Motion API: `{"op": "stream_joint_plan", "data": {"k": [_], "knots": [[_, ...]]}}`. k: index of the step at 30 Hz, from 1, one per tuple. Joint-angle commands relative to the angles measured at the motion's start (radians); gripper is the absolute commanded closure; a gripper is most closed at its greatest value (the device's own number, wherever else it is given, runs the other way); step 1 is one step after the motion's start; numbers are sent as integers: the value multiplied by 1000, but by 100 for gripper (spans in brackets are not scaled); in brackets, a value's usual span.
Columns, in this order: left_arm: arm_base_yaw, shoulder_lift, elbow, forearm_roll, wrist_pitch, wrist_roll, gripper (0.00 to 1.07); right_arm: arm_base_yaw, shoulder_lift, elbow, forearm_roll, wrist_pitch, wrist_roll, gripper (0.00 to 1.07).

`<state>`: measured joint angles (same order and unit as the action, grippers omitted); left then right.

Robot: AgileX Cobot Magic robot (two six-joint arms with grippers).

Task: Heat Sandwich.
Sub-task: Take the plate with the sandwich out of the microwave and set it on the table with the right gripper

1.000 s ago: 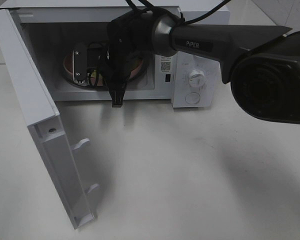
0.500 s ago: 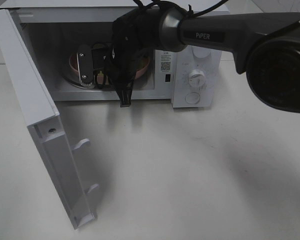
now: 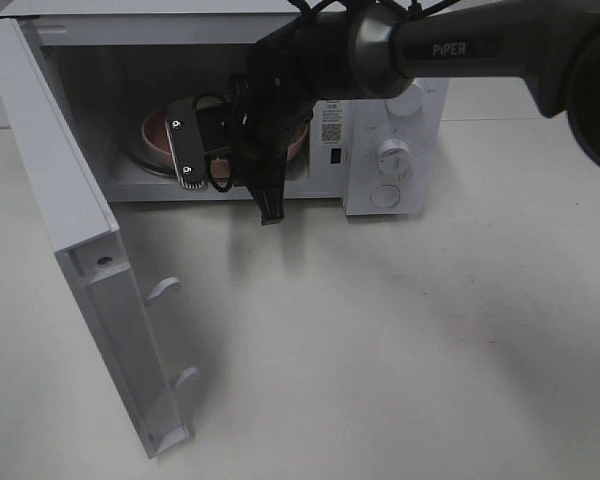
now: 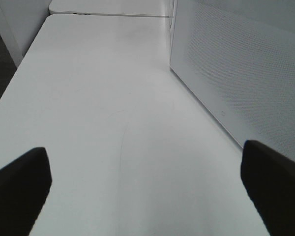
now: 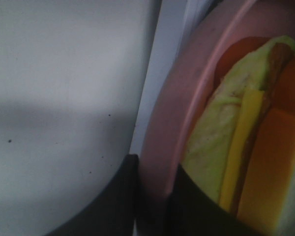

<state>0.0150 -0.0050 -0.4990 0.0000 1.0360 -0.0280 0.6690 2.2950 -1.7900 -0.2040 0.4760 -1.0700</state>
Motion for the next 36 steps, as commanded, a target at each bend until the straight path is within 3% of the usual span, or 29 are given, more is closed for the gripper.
{"op": "stream_joint_plan", "data": {"k": [1, 12, 36], "knots": [[-5, -20, 3, -6, -7, 1, 6, -5, -53, 58, 0, -56, -9, 107], [-5, -20, 3, -6, -7, 1, 6, -5, -170, 251, -5, -256, -29, 107], [-5, -20, 3, -6, -7, 1, 6, -5, -332, 543, -116, -421, -29, 107]]}}
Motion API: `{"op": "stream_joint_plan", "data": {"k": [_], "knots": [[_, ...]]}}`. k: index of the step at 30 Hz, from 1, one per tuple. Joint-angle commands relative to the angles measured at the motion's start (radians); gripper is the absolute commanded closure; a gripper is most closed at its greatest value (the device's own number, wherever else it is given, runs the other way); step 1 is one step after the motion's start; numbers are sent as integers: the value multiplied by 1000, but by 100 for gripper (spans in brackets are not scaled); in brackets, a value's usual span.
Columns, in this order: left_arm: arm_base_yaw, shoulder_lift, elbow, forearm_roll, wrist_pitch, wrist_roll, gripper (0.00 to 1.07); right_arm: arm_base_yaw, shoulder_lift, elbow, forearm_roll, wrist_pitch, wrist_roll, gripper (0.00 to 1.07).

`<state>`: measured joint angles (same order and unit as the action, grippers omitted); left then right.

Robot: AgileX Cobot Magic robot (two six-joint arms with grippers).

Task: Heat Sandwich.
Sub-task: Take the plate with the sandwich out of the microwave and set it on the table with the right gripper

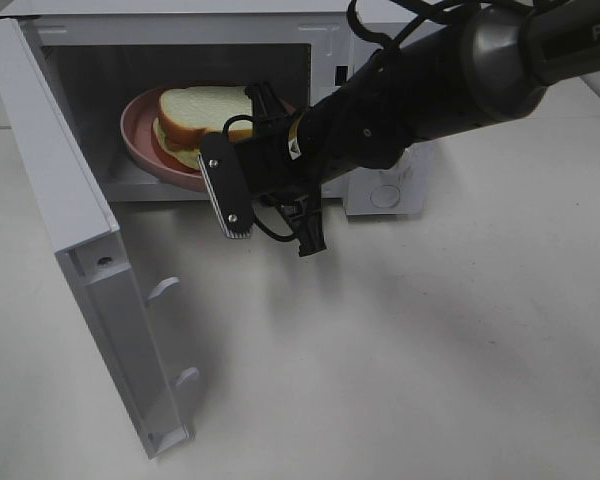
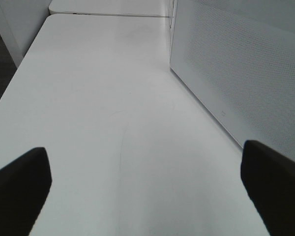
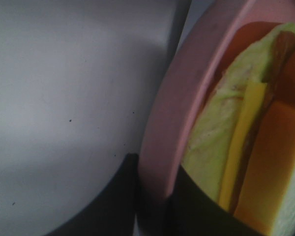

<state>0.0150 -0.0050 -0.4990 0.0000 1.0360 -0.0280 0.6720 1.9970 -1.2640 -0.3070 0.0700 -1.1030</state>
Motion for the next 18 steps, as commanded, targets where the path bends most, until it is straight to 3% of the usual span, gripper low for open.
{"op": "stream_joint_plan", "data": {"k": [1, 18], "knots": [[-5, -20, 3, -6, -7, 1, 6, -8, -56, 51, -36, -34, 4, 107], [-5, -20, 3, -6, -7, 1, 6, -8, -241, 273, -83, -131, 4, 107]]}}
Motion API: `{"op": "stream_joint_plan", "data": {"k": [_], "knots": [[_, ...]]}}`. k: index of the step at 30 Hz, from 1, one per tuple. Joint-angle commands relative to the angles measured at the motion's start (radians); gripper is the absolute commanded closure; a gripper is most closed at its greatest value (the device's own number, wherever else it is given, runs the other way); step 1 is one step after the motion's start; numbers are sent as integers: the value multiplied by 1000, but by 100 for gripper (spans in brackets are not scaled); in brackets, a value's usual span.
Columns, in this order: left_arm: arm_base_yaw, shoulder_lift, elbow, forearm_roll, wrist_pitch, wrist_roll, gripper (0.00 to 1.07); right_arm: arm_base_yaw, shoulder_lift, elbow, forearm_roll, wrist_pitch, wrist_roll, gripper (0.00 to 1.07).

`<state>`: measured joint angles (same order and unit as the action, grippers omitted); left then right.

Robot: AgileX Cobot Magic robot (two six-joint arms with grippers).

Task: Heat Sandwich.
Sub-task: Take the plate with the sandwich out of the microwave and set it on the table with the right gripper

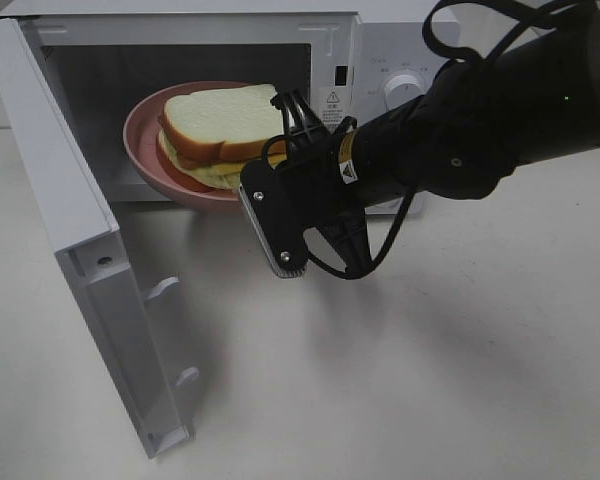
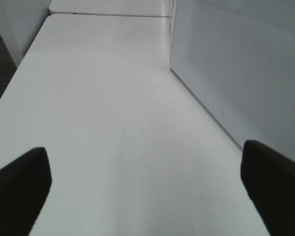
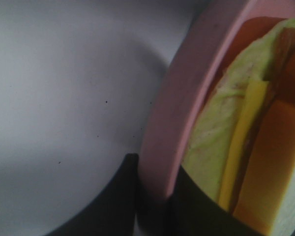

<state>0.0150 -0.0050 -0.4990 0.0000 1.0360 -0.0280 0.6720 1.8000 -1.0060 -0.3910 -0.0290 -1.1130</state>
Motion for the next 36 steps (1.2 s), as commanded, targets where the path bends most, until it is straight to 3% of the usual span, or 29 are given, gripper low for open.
{"op": "stream_joint_plan", "data": {"k": [1, 36], "knots": [[-5, -20, 3, -6, -7, 1, 6, -8, -55, 24, 1, -32, 14, 107], [-5, -20, 3, -6, -7, 1, 6, -8, -542, 365, 4, 230, 46, 105]]}}
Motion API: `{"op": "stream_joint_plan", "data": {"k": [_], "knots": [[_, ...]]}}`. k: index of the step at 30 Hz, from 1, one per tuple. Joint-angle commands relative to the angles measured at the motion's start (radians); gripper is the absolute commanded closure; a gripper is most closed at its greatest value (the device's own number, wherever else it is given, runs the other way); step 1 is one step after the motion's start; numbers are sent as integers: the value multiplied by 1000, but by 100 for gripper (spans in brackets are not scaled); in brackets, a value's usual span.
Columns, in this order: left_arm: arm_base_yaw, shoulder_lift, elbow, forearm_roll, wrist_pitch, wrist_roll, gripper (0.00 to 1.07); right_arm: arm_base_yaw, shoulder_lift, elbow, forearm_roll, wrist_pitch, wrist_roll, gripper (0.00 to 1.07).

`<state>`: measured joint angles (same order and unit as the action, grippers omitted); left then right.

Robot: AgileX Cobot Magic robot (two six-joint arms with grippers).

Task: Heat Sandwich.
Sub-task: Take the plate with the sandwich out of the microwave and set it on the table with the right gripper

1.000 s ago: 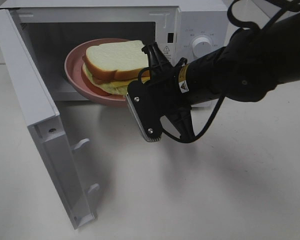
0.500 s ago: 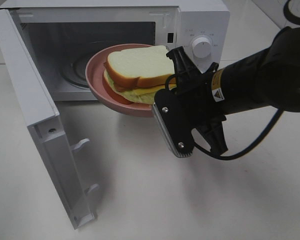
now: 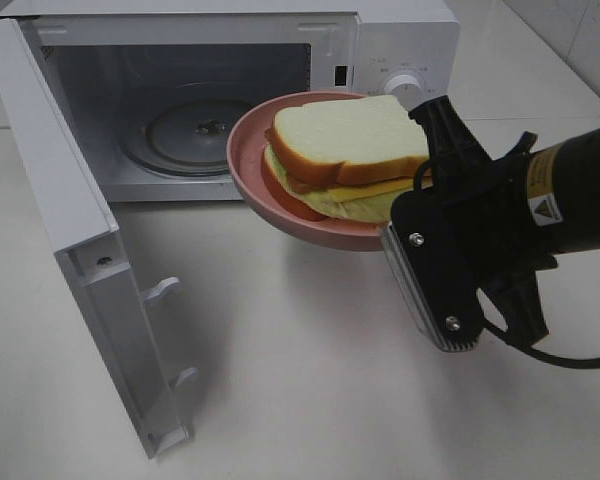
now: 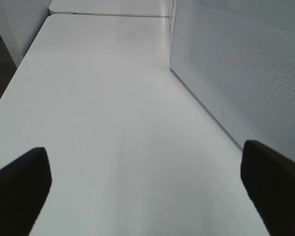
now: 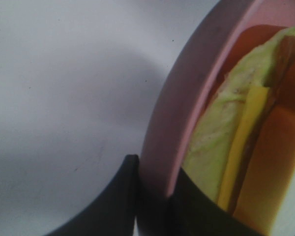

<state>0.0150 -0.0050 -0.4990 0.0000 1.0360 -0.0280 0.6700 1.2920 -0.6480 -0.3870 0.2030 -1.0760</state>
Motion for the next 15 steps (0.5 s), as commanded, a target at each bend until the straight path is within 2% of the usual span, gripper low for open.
{"op": "stream_joint_plan", "data": {"k": [1, 15], "knots": [[-5, -20, 3, -6, -7, 1, 6, -6, -70, 22, 1, 21, 9, 105], [-5, -20, 3, -6, -7, 1, 6, -6, -323, 88, 1, 239, 71, 104]]}}
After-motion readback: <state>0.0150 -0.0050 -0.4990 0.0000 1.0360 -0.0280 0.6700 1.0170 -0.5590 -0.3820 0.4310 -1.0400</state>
